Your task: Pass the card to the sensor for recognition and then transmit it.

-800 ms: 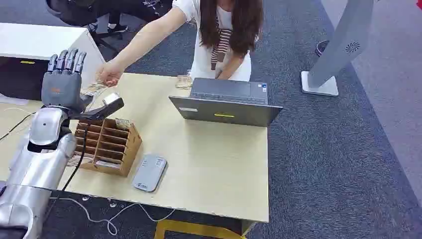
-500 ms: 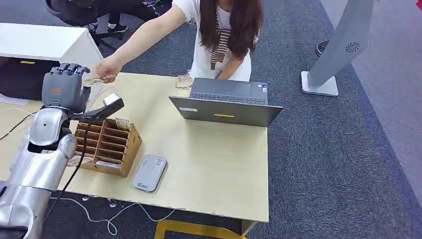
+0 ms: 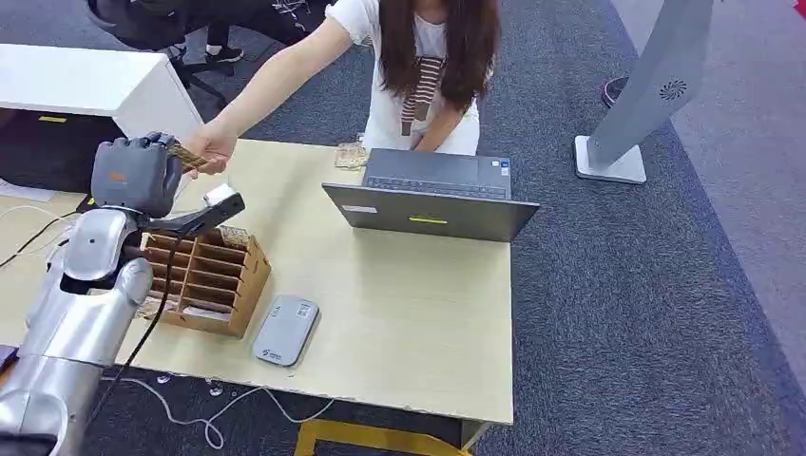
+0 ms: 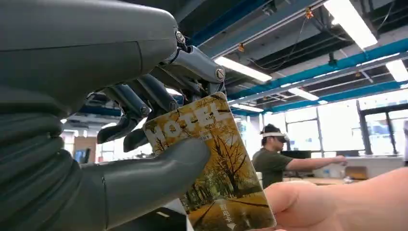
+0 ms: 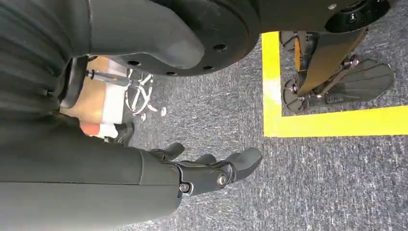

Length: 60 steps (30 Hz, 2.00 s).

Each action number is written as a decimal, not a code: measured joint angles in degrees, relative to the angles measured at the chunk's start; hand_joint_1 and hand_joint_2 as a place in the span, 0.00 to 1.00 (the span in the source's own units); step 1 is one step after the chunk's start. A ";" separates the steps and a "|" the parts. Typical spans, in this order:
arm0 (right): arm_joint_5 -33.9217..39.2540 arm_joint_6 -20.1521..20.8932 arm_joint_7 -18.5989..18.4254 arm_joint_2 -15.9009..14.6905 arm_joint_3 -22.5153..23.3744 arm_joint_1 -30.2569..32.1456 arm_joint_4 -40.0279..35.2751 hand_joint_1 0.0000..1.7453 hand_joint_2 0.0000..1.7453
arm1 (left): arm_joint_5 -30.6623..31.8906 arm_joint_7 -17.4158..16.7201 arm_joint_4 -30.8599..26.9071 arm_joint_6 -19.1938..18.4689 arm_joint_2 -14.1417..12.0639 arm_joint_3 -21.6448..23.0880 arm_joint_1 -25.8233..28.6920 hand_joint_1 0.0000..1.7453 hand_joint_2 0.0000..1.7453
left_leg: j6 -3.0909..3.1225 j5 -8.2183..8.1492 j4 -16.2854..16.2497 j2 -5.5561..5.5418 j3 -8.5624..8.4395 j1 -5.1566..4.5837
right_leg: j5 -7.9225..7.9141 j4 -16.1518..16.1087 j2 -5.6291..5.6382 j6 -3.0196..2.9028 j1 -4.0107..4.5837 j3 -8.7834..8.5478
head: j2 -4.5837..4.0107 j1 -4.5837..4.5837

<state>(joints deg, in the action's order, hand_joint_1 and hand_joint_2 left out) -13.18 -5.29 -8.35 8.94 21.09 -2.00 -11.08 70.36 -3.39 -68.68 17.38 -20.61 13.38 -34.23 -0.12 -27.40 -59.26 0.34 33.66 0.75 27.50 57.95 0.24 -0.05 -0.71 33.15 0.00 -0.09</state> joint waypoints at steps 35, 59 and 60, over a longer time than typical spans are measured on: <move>0.33 -1.11 0.74 1.05 2.82 0.03 -0.02 0.00 1.00 | -1.62 -1.25 -20.70 -10.89 3.30 11.71 23.90 1.00 1.00 | 0.03 -0.06 0.01 -0.02 0.05 0.00 | 0.04 -0.04 -0.02 0.03 -0.01 0.02 | 0.00 0.00; -0.98 -1.01 0.17 1.31 3.43 0.00 -0.04 0.00 1.00 | -2.53 -2.80 -14.14 -17.13 2.86 14.75 23.47 1.00 1.00 | 0.03 -0.06 0.01 -0.04 0.04 0.00 | 0.04 -0.04 -0.04 0.03 -0.01 0.01 | 0.00 0.02; -1.05 -1.01 0.17 1.31 3.45 -0.03 -0.04 0.00 1.00 | -2.56 -3.19 -13.90 -17.69 2.86 15.04 23.06 1.00 1.00 | 0.03 -0.06 0.01 -0.04 0.04 0.00 | 0.04 -0.04 -0.05 0.03 -0.01 -0.01 | -0.02 0.00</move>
<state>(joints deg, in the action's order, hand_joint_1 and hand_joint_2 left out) -14.23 -6.29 -8.17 10.25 24.55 -2.03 -11.13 67.80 -6.58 -82.57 -0.31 -17.75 28.42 -11.16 -0.09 -27.46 -59.26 0.30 33.70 0.75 27.53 57.91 0.20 -0.02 -0.71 33.15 -0.02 -0.09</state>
